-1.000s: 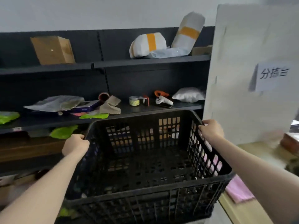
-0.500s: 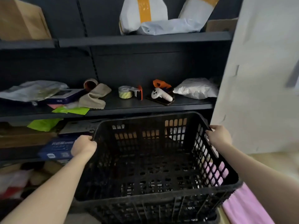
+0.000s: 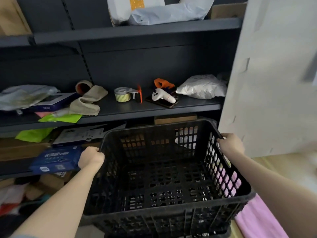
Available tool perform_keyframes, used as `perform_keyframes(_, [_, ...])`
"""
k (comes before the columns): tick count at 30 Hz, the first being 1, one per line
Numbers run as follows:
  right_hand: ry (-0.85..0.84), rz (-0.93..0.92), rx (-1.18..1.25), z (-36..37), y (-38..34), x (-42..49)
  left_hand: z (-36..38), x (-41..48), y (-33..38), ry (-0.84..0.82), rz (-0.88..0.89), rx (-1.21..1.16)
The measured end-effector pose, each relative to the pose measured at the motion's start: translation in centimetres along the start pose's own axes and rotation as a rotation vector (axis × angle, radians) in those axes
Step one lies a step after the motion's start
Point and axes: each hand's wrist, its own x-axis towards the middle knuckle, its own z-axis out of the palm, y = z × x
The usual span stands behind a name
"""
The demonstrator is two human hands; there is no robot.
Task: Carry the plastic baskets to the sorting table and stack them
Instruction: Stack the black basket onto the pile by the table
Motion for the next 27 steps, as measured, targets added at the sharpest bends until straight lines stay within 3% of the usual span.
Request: perform_keyframes(27, [0.003, -0.069, -0.144, -0.3, 0.2, -1.4, -0.1, -1.0, -2.0, 0.055, 0.044, 0.038])
